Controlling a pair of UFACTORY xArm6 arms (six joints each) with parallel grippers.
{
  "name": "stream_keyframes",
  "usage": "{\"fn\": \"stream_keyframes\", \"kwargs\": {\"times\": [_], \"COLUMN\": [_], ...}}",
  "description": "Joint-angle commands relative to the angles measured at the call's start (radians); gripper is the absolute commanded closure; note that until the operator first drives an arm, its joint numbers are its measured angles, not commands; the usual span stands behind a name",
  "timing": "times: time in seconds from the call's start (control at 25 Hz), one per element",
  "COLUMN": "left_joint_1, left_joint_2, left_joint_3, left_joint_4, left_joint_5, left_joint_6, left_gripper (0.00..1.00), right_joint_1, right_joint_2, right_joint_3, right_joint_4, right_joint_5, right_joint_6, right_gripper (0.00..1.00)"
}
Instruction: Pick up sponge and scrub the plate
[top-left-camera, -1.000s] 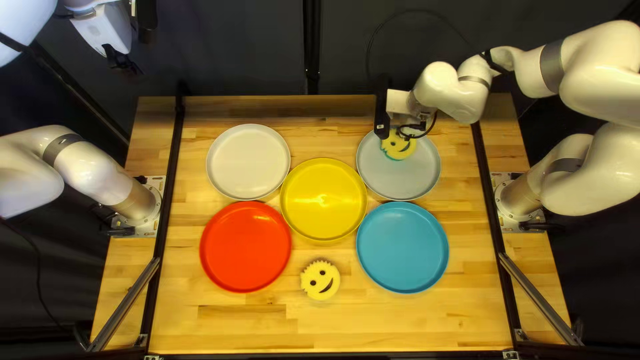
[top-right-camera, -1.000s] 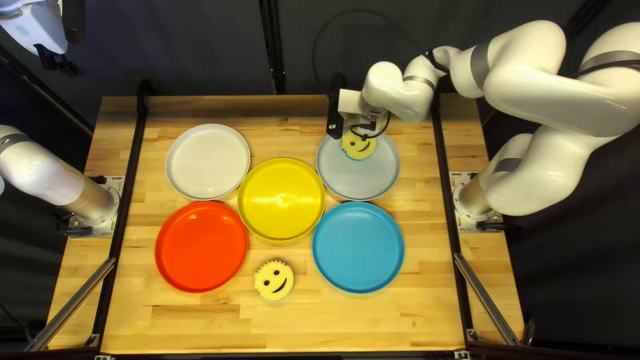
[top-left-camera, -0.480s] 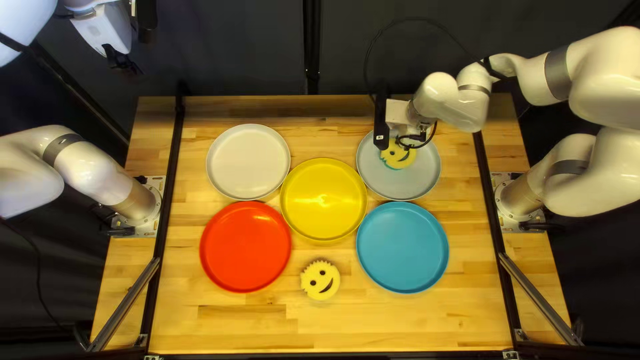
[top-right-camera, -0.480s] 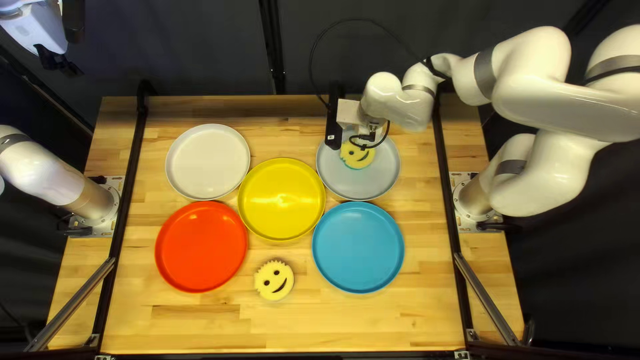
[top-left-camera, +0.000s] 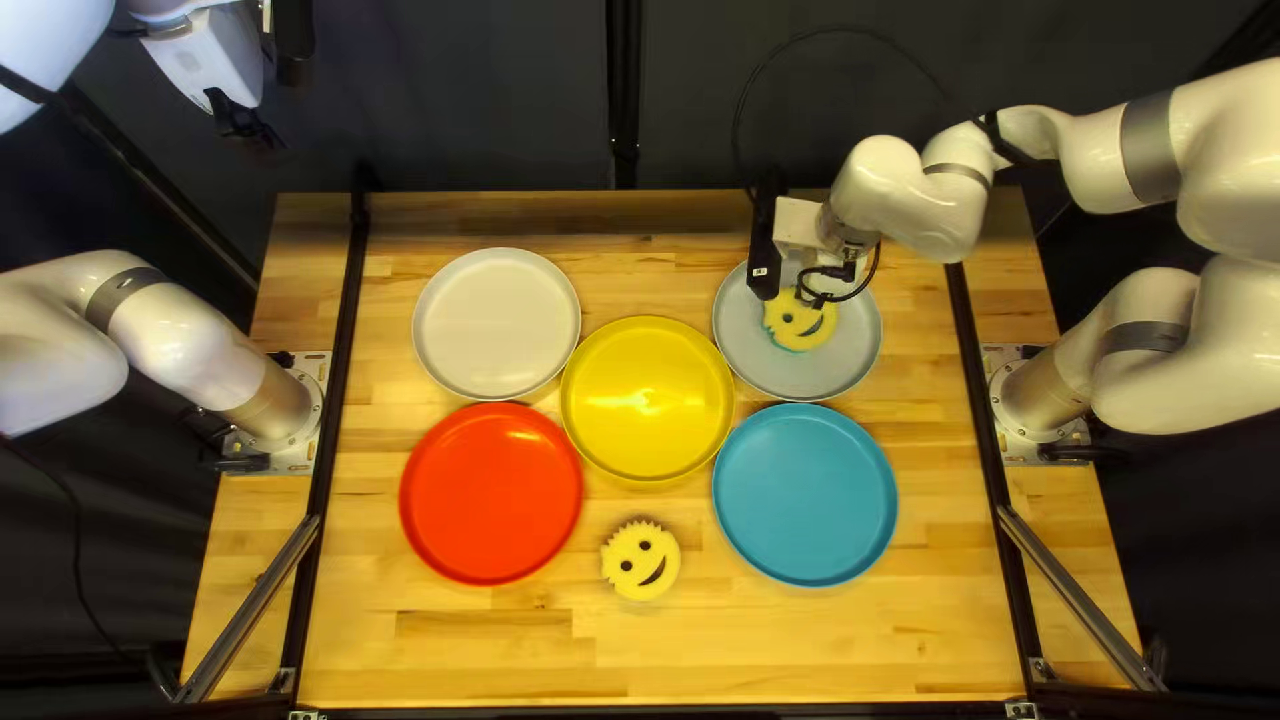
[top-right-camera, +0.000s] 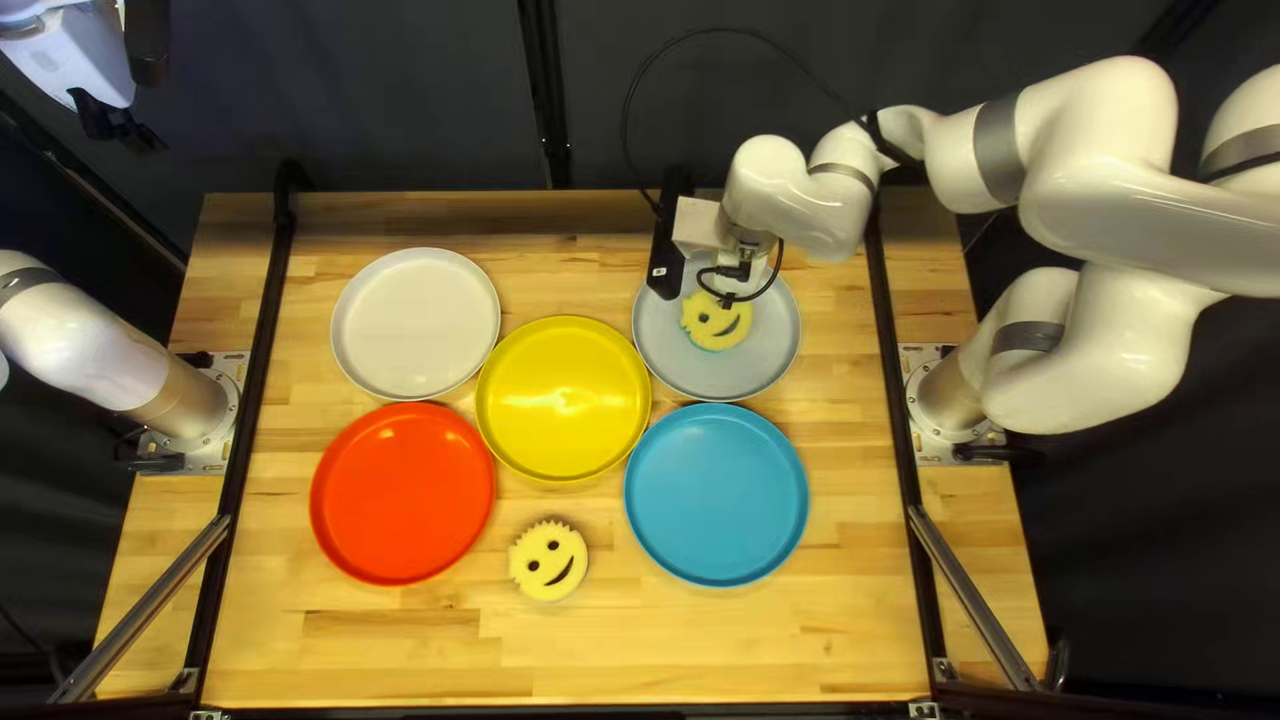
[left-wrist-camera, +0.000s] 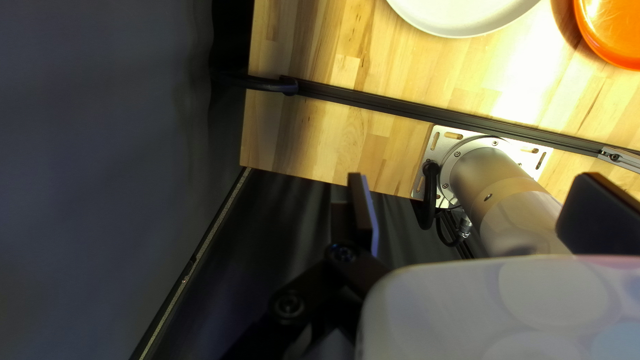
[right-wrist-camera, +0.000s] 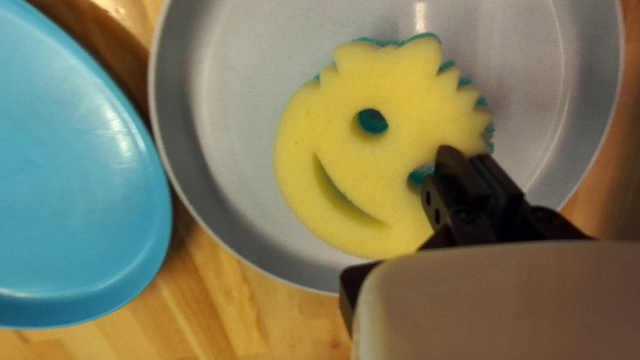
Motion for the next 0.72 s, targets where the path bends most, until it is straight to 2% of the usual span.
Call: {"fn": "stream_keyframes", "kwargs": {"times": [0.04,0.36,0.72], "left_joint_1": [0.0,0.0,0.0], "left_joint_2": [0.0,0.0,0.0], "left_joint_3": [0.0,0.0,0.0], "left_joint_4": [0.0,0.0,0.0], "left_joint_5": [0.0,0.0,0.0], "left_joint_6": [0.0,0.0,0.0], "left_gripper": [0.0,0.0,0.0], "right_joint_1": [0.085,0.167,0.167], "right_joint_2": [-0.063,-0.141,-0.141], "right_joint_3": [0.017,0.014,0.014], "right_joint_4": [-0.006,-0.042,-0.042], "right_joint_5": [0.028,0.093,0.093], "right_joint_6": [0.091,0.193,0.193], "right_gripper": [1.0,1.0,1.0]}}
